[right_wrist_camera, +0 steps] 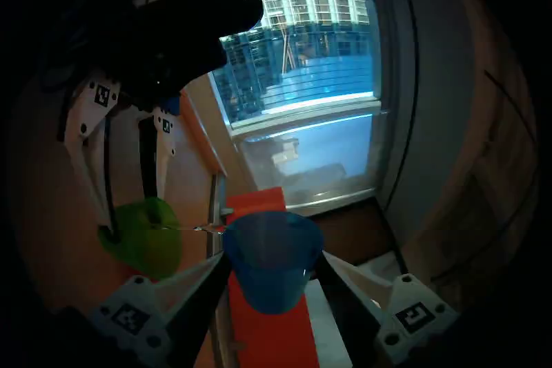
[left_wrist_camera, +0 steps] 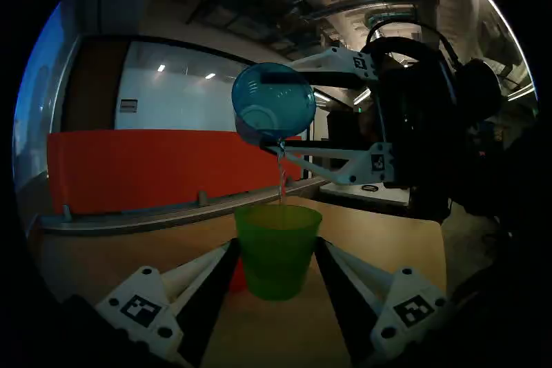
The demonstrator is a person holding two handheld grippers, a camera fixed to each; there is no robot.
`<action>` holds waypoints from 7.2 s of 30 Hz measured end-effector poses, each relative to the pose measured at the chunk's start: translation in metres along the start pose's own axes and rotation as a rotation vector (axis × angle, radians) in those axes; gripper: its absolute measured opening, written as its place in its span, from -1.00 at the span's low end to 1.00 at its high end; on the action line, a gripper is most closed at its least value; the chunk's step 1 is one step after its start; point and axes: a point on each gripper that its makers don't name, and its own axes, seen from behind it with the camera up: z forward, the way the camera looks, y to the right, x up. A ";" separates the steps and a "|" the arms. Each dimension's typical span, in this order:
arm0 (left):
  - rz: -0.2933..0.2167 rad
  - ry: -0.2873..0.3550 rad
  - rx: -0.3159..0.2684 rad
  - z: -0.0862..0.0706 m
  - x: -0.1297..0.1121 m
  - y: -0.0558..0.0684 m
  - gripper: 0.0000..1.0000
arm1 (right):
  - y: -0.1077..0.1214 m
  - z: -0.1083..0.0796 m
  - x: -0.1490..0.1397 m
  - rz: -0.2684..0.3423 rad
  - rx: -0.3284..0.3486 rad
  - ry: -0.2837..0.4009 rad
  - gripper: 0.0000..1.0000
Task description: Pour water
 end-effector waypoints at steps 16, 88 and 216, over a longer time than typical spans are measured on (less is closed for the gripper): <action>0.000 0.000 -0.005 0.001 -0.001 0.003 0.58 | -0.001 0.003 0.002 -0.044 -0.003 -0.004 0.73; -0.015 0.015 -0.005 0.000 0.005 0.002 0.57 | -0.006 0.001 0.028 -0.292 -0.038 -0.005 0.73; 0.000 -0.345 -0.027 0.015 -0.137 -0.027 0.57 | -0.232 -0.086 -0.066 1.283 0.333 -0.289 0.72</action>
